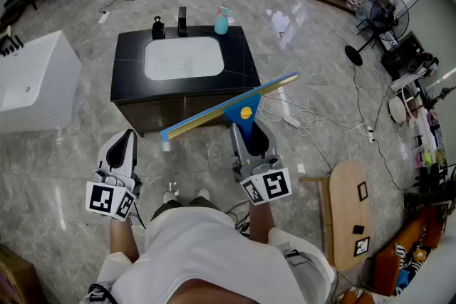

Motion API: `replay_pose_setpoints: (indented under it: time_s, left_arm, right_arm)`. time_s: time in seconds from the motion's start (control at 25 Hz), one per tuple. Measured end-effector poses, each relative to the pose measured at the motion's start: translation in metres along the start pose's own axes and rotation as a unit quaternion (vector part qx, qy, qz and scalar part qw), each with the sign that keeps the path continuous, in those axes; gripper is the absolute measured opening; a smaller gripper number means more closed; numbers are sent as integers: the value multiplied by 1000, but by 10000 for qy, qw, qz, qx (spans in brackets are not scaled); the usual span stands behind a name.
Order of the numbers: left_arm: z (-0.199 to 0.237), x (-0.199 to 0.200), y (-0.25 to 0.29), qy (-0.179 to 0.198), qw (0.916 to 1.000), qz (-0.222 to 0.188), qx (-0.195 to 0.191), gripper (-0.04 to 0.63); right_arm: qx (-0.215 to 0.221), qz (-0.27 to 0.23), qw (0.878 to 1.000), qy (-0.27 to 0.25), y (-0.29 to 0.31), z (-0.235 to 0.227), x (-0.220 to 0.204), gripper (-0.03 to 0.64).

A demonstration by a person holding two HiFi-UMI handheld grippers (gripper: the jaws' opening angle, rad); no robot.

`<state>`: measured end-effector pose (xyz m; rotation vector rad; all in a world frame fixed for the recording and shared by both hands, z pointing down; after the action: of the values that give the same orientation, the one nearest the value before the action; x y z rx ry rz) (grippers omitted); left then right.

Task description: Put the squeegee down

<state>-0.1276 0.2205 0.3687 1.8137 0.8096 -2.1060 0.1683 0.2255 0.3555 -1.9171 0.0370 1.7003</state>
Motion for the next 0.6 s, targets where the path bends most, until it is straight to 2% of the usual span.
replay_pose_setpoints:
  time_s: [0.6]
  left_arm:
    - [-3,9,1,44,10000,-73,16,6]
  right_arm:
    - [59,-33,10000,41,-2,0,4,149]
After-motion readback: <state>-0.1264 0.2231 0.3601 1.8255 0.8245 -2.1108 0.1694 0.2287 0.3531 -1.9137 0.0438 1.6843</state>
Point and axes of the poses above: the fingertips, and each gripper's own axes: y forward along the fingers, z to its left, x out of its top, the point moved 5 cm from there along -y, backward along the fingers, and after that the axes turned 11 degrees about -z, right-handed, at the moved point
